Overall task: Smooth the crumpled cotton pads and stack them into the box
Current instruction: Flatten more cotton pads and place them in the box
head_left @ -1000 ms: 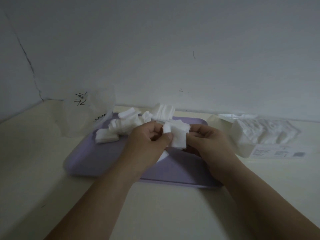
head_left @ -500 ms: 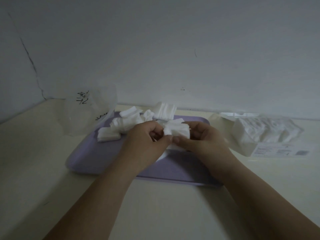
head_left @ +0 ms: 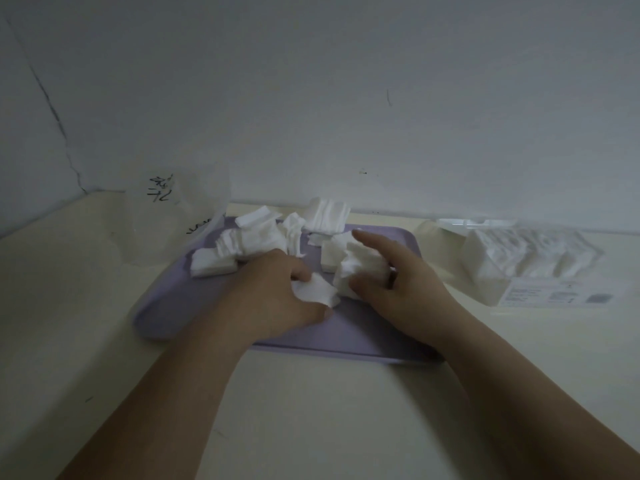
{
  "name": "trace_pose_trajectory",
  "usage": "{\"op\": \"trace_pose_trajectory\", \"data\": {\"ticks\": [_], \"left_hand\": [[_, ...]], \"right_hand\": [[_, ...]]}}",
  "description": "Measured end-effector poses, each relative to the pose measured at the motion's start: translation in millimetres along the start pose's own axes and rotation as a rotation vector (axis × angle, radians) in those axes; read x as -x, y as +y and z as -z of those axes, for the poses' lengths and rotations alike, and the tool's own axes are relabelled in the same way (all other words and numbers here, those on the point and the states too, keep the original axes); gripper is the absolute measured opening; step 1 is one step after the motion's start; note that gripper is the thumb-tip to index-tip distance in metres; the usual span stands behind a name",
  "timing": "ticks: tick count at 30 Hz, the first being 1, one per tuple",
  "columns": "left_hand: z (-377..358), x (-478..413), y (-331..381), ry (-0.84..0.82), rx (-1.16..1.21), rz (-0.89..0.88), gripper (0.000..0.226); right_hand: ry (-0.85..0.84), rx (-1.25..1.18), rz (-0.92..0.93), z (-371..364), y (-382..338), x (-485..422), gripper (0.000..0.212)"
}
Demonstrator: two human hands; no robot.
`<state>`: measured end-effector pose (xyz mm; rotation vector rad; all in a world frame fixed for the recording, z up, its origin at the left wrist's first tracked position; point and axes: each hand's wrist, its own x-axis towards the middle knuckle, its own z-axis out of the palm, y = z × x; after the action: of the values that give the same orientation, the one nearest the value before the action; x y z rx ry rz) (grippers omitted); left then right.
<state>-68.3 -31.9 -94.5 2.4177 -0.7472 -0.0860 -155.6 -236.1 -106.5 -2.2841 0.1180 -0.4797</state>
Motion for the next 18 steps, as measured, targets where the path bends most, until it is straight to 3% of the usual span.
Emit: {"op": "trace_pose_trajectory", "data": {"ticks": [5,15,18], "left_hand": [[-1.8,3.0,5.5,0.052,-0.035,-0.056,0.03],[-2.3,-4.8,-5.7,0.057,0.194,0.052,0.043],[-2.0,-4.8,-4.4,0.086,0.303,0.089,0.029]], "right_hand": [[-0.162,0.229,0.054,-5.3,5.8,-0.1,0.065],[0.112,-0.016,-0.091,4.1,-6.0,-2.0,0.054],[0.131,-0.082,-0.11,3.9,-4.3,-1.9,0.05]]}}
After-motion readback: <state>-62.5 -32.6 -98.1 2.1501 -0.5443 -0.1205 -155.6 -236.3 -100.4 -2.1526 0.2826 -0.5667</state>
